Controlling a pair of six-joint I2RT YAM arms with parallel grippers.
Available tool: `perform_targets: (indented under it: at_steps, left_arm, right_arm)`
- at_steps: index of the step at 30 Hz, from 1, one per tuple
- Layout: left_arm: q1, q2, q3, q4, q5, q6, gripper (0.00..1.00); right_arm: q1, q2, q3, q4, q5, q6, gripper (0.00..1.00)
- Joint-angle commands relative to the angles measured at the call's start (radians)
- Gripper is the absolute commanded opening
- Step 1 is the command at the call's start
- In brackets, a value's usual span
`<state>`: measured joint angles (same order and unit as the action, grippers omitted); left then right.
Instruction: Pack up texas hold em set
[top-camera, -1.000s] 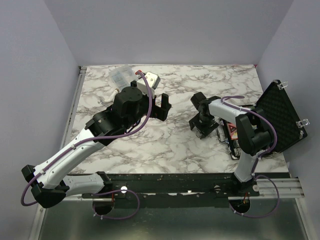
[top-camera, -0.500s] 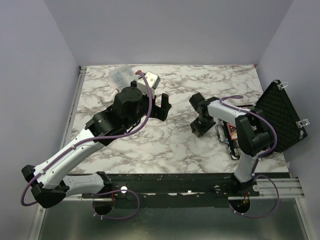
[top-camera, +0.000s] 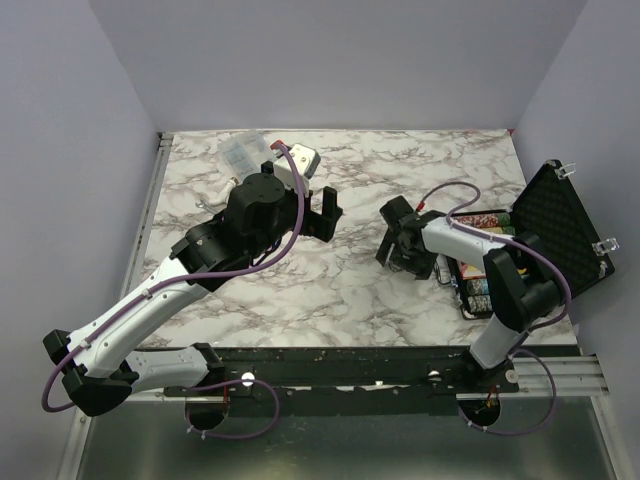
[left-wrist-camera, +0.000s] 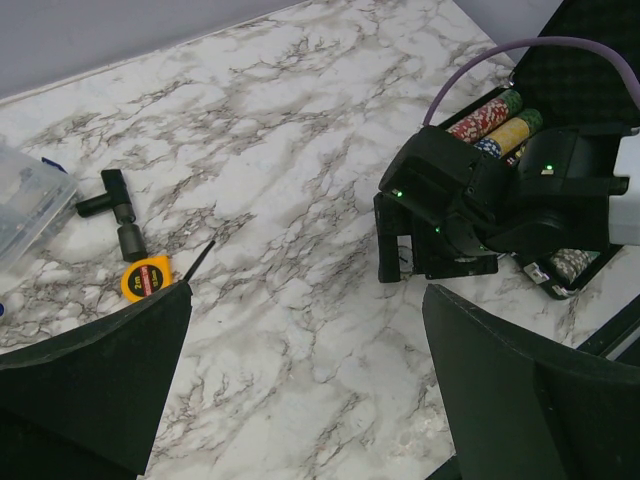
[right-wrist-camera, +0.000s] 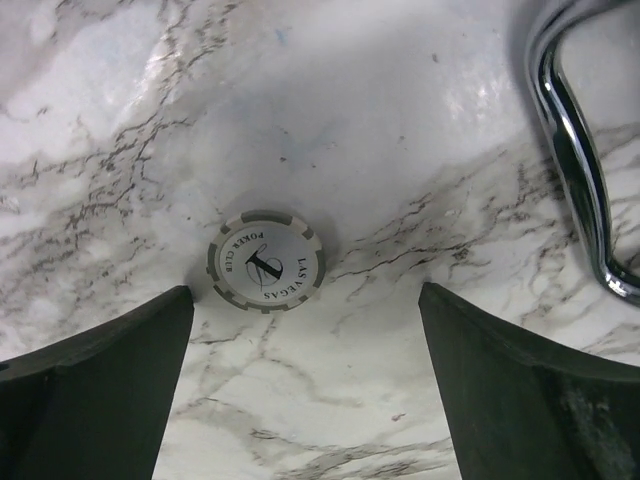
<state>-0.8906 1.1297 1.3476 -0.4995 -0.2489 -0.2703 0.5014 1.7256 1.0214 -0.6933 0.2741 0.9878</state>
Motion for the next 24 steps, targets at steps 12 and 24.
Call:
perform_targets:
  at_steps: [12,24]
  left_arm:
    - [-0.004,0.013,0.013,0.011,-0.017,0.0,0.98]
    - [-0.004,0.019,0.016,0.007,-0.006,-0.001,0.98]
  right_arm:
    - [-0.031,0.15,0.025,0.147,-0.138,-0.763,0.97]
    - [-0.034,0.142,0.038,0.052,-0.368,-0.811,0.85]
